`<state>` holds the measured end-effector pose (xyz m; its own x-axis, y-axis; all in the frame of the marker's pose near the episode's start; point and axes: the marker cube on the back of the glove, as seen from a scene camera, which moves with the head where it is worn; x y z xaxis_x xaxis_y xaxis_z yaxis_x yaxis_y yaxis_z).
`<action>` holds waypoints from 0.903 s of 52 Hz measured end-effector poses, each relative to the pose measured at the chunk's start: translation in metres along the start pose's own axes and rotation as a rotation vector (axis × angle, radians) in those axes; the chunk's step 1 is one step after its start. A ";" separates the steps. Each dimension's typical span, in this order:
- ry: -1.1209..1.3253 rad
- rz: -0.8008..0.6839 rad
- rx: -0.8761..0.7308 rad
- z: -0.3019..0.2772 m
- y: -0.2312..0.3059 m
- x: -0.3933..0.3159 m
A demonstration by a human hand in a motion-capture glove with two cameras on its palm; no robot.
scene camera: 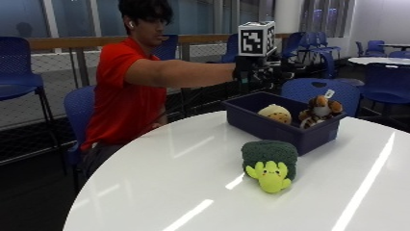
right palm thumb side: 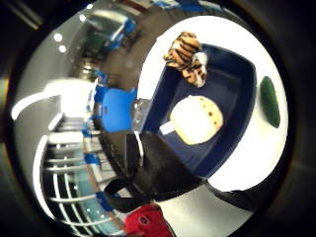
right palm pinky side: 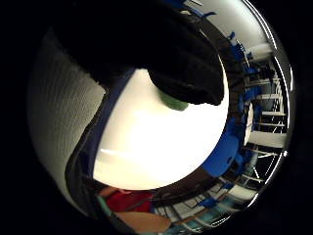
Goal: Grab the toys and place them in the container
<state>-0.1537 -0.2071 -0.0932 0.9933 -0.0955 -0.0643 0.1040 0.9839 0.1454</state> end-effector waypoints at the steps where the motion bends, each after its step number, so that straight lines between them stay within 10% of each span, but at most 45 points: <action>1: -0.003 0.003 0.001 -0.001 0.001 0.005; 47: 0.032 0.325 -0.076 0.057 -0.036 0.174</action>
<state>0.0181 -0.2680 -0.0538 0.9718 0.2284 -0.0579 -0.2228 0.9707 0.0899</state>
